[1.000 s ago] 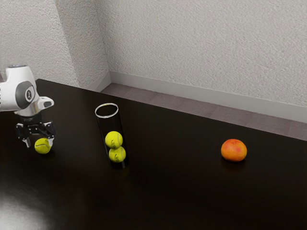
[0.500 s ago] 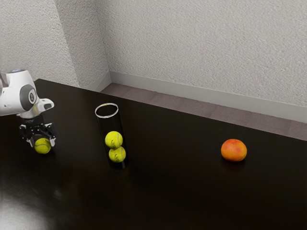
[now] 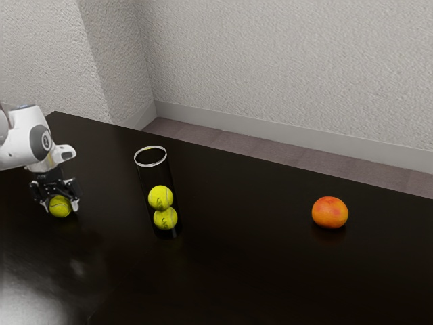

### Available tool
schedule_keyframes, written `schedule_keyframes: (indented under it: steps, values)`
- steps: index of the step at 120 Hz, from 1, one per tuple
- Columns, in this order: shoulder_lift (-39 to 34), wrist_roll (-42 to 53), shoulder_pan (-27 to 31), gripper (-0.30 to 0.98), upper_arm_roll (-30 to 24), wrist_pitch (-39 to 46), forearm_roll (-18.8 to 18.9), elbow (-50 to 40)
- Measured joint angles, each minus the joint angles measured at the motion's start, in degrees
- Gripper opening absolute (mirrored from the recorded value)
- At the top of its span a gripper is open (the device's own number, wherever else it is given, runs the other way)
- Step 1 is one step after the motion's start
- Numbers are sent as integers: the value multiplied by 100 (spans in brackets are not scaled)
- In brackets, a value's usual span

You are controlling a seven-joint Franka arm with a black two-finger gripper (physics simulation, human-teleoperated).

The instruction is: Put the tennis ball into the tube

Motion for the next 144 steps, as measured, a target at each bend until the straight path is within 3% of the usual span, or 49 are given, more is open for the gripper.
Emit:
schedule_keyframes:
  steps: [18, 68, 84, 92, 119, 144]
  values:
    - [47, 129, 1, 68, 0, -2, -84, 92]
    - [10, 351, 1, 41, 0, -4, -187, 71]
    - [-461, 344, -78, 32, -6, -60, -147, -114]
    - [-909, 273, -268, 28, -12, -184, -72, -203]
    - [-2899, -493, -1076, 23, -300, -1136, 731, -148]
    - [-2782, -1341, -1663, 23, -664, -1947, 981, 822]
